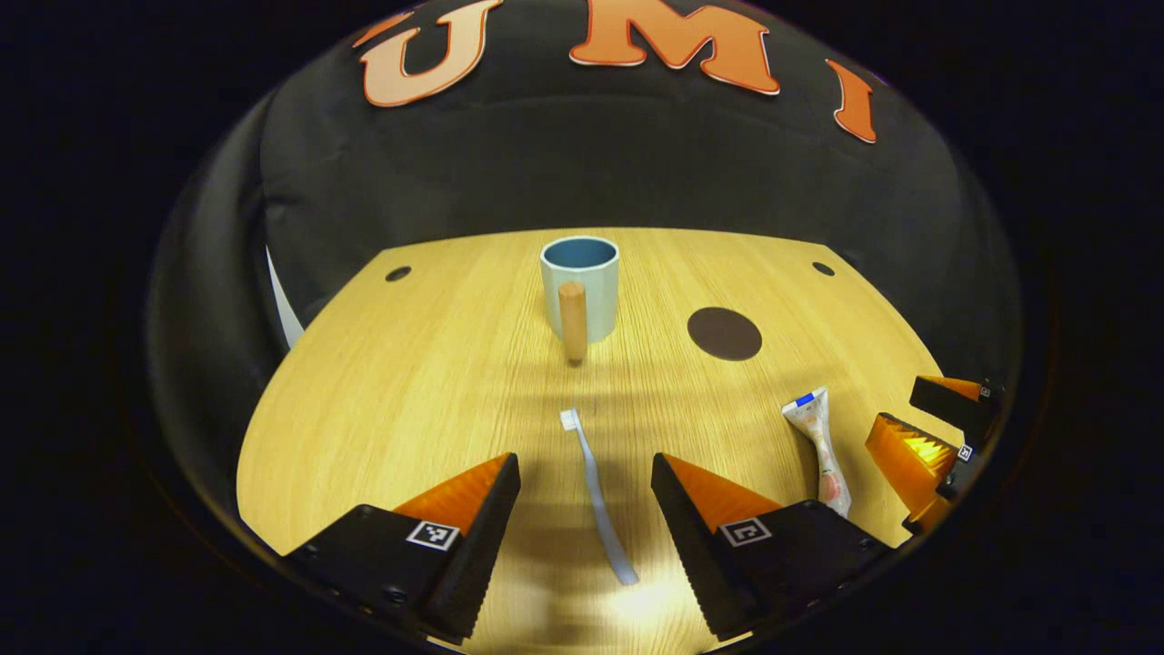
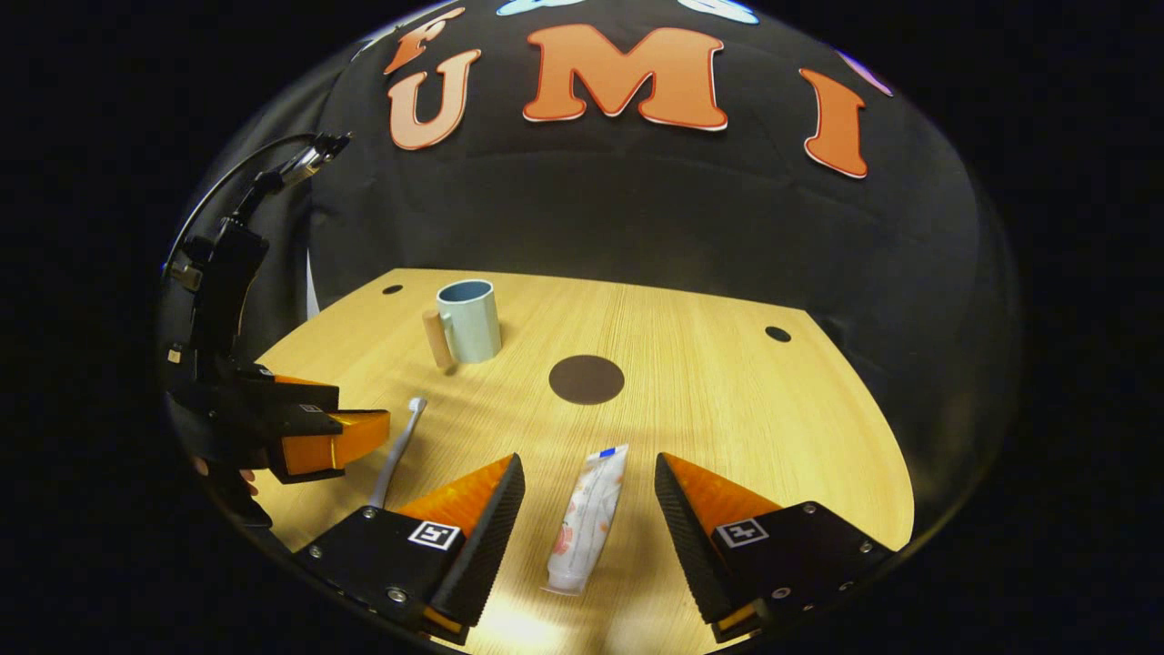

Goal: Put the toothbrush and toothpaste on the desktop into the cup, then pick up the cup and place it on the coaster on the desktop.

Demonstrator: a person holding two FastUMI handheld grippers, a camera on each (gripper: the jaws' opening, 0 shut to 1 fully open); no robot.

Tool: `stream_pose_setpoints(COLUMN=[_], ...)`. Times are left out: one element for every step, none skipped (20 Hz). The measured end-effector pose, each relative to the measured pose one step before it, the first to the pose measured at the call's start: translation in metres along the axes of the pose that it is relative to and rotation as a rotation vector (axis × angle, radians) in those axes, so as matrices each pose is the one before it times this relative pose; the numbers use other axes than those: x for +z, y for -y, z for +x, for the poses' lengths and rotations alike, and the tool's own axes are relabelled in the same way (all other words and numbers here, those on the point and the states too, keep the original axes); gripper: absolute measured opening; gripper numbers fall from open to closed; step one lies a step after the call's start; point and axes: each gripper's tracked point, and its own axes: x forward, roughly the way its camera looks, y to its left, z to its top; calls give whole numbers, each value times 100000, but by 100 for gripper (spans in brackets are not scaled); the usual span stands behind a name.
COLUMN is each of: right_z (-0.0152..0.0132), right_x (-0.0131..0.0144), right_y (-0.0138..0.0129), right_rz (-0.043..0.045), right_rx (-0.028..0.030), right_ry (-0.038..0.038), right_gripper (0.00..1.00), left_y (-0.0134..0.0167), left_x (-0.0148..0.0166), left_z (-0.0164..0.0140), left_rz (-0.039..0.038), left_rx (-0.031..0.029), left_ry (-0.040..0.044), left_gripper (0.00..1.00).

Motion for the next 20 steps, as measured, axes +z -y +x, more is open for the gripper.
stream_pose_setpoints(right_z=[440,296,376,337,429,370,370,446,261,261,293,250,265,227,226,318,192,137,51,85], right_x=[-647,-623,-571,-514,-371,-432,-378,-264,-186,-11,-67,35,-90,45,-29,40,-348,-34,-21,150], right_y=[-223,-29,-85,93,44,56,-44,-109,-228,-308,-227,-146,-81,-232,-211,-206,53,294,391,235], right_rz=[383,58,-794,-781,-960,-854,-888,-682,-429,-319,-48,-196,277,636,1052,1173,1158,1067,1640,2591], right_rx=[831,237,224,-289,-402,-787,-423,-547,-112,418,313,234,-325,609,864,1174,98,-413,19,664], right_ry=[-2923,-2355,-1936,-1536,-1073,-1197,-1308,-1388,-1008,-492,-536,-359,-224,-360,-355,-251,-1014,-180,-188,612], right_gripper=[86,83,82,79,79,79,79,75,72,68,66,63,61,59,58,54,51,51,43,36], left_y=[-197,-483,-529,-3,184,351,14,116,145,317,-10,-99,226,24,-15,42,-59,-359,86,-158], left_x=[-433,-468,-295,-201,-109,-400,-115,106,-249,-209,-173,-187,-108,-219,74,438,-159,159,138,246], left_z=[396,381,436,663,335,508,350,294,128,-55,66,199,304,376,-191,568,-181,248,35,329], left_rz=[-1137,-409,-338,-667,-1204,-628,-168,-236,-626,-664,-683,-942,-743,-854,-2108,-2040,-579,-705,42,-574], left_rx=[-288,1266,1774,1208,189,213,613,547,330,-167,1159,994,-157,288,-142,126,-374,-399,-844,-265], left_ry=[-3894,-4369,-2831,-2417,-1527,-1243,-807,-556,-1658,-954,-1693,-1163,-1135,-586,-649,387,-1874,889,-845,-970], left_gripper=[88,86,82,83,73,69,64,63,55,46,41,37,34,34,34,23,14,14,14,14])
